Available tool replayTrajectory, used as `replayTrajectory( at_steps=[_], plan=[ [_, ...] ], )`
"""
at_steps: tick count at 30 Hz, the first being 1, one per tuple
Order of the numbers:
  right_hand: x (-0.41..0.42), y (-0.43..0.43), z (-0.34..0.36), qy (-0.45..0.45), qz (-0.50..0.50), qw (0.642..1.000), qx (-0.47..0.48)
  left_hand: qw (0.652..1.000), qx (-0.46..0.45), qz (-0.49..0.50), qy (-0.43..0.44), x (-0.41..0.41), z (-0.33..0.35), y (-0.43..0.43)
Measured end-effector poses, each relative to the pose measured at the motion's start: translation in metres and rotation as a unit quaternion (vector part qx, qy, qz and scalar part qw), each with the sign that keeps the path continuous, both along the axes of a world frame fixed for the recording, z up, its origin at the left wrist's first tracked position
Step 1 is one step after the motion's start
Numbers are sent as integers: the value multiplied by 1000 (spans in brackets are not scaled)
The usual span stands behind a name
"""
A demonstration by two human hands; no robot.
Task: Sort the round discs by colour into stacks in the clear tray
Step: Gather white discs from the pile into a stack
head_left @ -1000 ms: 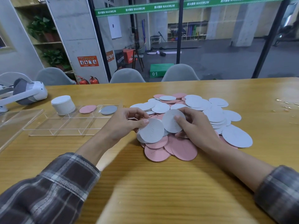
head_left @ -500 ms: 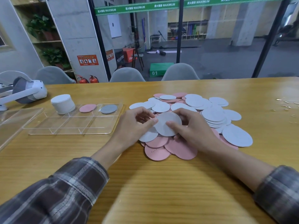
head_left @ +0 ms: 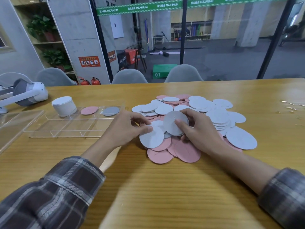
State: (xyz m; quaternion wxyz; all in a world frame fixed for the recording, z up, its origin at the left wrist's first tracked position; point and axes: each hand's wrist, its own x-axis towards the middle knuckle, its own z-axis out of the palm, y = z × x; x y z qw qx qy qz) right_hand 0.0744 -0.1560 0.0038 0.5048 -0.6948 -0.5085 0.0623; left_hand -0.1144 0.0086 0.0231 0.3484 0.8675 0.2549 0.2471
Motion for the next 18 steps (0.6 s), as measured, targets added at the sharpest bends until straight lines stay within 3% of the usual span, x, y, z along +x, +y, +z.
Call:
replayTrajectory(
  at_steps=[7,14,18],
  plan=[
    [1,3,-2,23,11,1000,-13,985,-139,-29,-98,8,-2,-11],
    [2,4,0,84,29,996,-11,976,-168,21,-138,26,-10,-26],
    [-1,2,0,19,26,999,-6,980,-148,34,-125,32,-13,-30]
  ],
)
